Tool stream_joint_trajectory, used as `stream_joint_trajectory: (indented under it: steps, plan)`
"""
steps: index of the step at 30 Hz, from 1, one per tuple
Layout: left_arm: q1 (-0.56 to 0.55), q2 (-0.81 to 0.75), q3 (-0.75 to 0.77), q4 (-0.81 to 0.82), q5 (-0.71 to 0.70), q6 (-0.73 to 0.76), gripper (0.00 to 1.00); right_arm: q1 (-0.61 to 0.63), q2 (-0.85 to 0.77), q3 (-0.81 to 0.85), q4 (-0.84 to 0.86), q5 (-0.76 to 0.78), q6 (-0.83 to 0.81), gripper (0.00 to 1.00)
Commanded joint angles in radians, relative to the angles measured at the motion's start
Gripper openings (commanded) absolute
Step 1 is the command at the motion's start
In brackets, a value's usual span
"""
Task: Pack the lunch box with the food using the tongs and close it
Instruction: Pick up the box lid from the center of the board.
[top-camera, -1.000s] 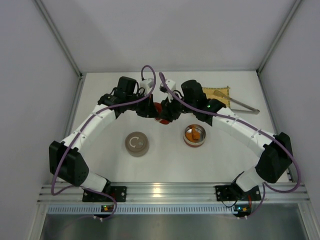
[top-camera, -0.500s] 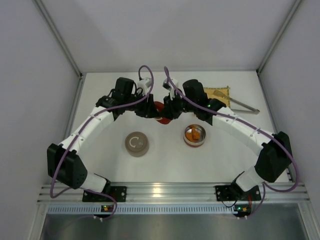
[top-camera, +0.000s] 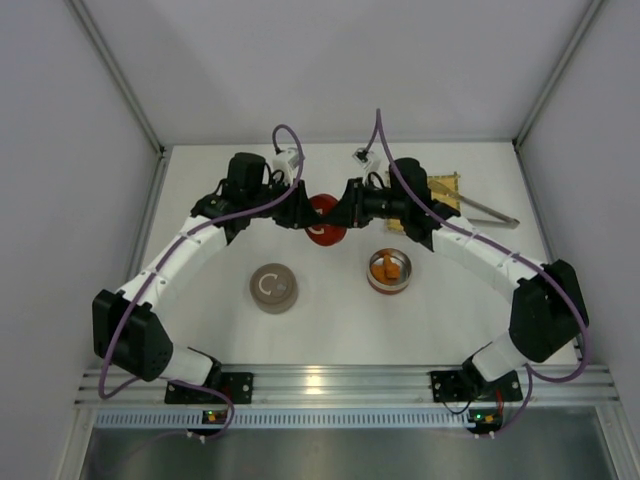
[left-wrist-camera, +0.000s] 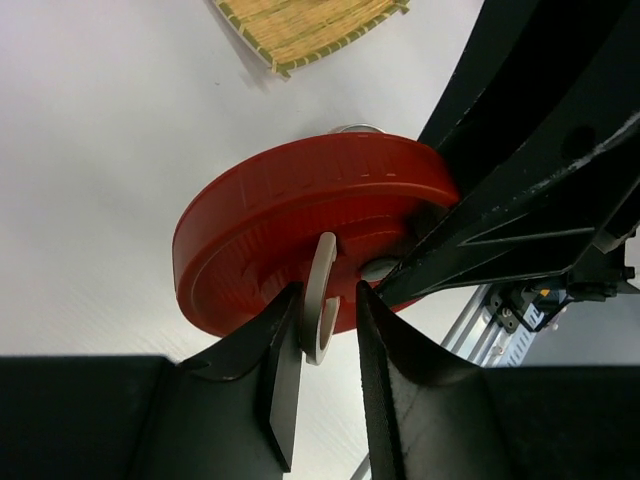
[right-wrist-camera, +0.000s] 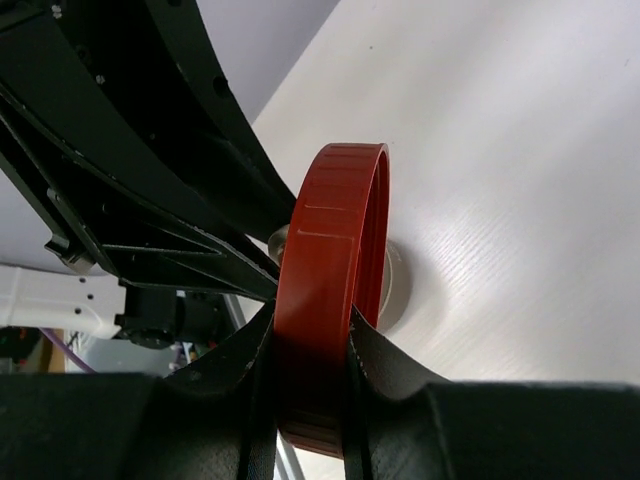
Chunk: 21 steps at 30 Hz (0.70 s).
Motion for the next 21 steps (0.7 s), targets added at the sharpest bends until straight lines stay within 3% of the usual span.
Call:
stream_joint_trajectory:
  steps: [1, 12, 21]
  plan:
    - [-0.012, -0.037, -0.002, 0.101, 0.080, -0.047, 0.32, -0.024, -0.014, -0.014, 0.198, -0.038, 0.136, 0.00]
    - [-0.012, -0.034, -0.008, 0.107, 0.066, -0.062, 0.24, -0.065, 0.007, -0.077, 0.361, -0.046, 0.325, 0.00]
    - [-0.023, -0.043, -0.014, 0.107, 0.025, -0.055, 0.25, -0.102, 0.014, -0.157, 0.519, -0.046, 0.489, 0.00]
